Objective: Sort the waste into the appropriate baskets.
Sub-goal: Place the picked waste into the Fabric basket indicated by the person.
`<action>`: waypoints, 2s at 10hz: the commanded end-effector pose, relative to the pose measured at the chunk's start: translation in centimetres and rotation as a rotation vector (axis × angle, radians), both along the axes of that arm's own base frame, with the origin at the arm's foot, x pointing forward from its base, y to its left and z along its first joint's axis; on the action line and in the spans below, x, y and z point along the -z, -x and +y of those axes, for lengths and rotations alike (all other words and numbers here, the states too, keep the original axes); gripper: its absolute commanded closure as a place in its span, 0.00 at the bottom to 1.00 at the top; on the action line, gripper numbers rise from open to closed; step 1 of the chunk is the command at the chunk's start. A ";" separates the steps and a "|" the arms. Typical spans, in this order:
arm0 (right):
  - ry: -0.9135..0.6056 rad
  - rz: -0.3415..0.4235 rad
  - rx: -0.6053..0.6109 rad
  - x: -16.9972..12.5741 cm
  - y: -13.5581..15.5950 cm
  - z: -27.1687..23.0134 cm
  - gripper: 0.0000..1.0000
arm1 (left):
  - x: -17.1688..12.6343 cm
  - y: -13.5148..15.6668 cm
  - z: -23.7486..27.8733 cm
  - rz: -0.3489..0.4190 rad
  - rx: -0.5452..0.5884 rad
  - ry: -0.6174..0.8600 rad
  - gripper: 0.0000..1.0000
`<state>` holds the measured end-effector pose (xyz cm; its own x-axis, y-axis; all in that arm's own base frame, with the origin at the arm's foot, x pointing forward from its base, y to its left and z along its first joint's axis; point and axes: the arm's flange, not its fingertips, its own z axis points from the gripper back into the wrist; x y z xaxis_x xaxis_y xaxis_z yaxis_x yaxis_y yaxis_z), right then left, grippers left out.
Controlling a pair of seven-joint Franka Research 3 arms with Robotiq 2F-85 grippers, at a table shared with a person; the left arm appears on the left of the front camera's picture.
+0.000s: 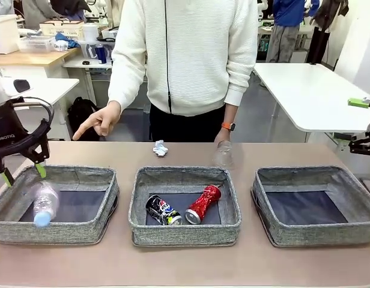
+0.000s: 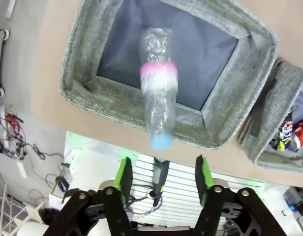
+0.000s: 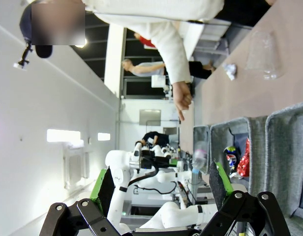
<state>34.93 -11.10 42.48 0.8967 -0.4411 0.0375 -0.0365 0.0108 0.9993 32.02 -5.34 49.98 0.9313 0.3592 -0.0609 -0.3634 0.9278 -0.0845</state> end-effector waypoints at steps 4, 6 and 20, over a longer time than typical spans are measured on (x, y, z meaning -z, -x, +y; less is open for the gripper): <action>-0.009 -0.027 0.003 -0.1 -0.1 0.1 0.00 | -1.0 -0.7 -0.4 -0.043 0.009 0.077 0.00; -0.009 -0.027 0.003 -0.1 -0.1 0.1 0.00 | -2.1 -0.6 -0.7 -0.043 0.072 0.196 0.00; -0.009 -0.027 0.003 -0.1 -0.1 0.1 0.00 | 0.6 4.9 21.0 -0.476 0.020 1.598 0.00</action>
<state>34.93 -11.09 42.49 0.8968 -0.4407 0.0378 -0.0368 0.0109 0.9993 27.68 15.65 48.30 0.9743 0.1953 -0.1120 -0.0750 -0.1873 -0.9794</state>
